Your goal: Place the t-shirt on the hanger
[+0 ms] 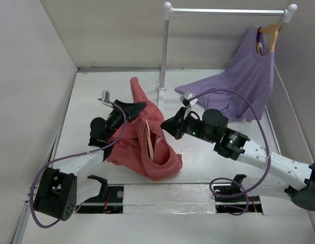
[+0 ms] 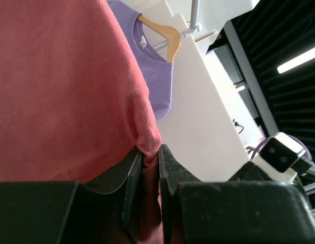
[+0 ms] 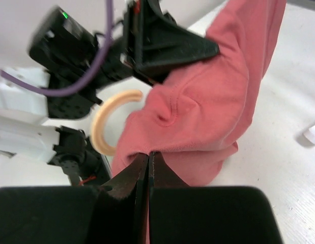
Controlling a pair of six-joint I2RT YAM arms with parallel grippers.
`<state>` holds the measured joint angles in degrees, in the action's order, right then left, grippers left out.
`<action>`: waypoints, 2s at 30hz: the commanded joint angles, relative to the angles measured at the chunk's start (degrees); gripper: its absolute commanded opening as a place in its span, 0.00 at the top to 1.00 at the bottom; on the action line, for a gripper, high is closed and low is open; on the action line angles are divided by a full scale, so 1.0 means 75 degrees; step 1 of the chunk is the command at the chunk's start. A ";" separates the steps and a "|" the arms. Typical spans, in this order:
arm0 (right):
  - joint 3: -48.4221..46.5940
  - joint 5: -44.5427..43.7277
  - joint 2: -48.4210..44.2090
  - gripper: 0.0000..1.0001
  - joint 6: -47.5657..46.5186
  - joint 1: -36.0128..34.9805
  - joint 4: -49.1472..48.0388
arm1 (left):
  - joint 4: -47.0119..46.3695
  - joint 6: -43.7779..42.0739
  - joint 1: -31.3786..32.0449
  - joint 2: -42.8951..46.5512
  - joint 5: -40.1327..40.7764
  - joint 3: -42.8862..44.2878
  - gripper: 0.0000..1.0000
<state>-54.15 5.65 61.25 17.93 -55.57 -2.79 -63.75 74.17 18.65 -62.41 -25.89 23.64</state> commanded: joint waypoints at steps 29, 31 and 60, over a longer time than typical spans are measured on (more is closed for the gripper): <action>0.0680 -0.0705 0.0274 0.47 0.1114 0.0286 -0.0497 | -0.1860 0.1021 -0.0167 0.0188 0.0183 -0.0433 1.00; 0.0763 -0.1220 -0.0115 0.46 0.0891 0.0168 0.0018 | -0.1569 0.0893 -0.0167 0.0259 0.0124 -0.0316 1.00; 0.1009 -0.1620 0.1453 0.61 0.0773 -0.1544 -0.1808 | 0.0215 -0.0022 0.0067 0.1021 0.0487 0.0048 1.00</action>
<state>-43.79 -5.21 71.61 23.62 -66.83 -11.11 -58.72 74.72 18.90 -56.45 -22.20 20.84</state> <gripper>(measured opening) 0.393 0.108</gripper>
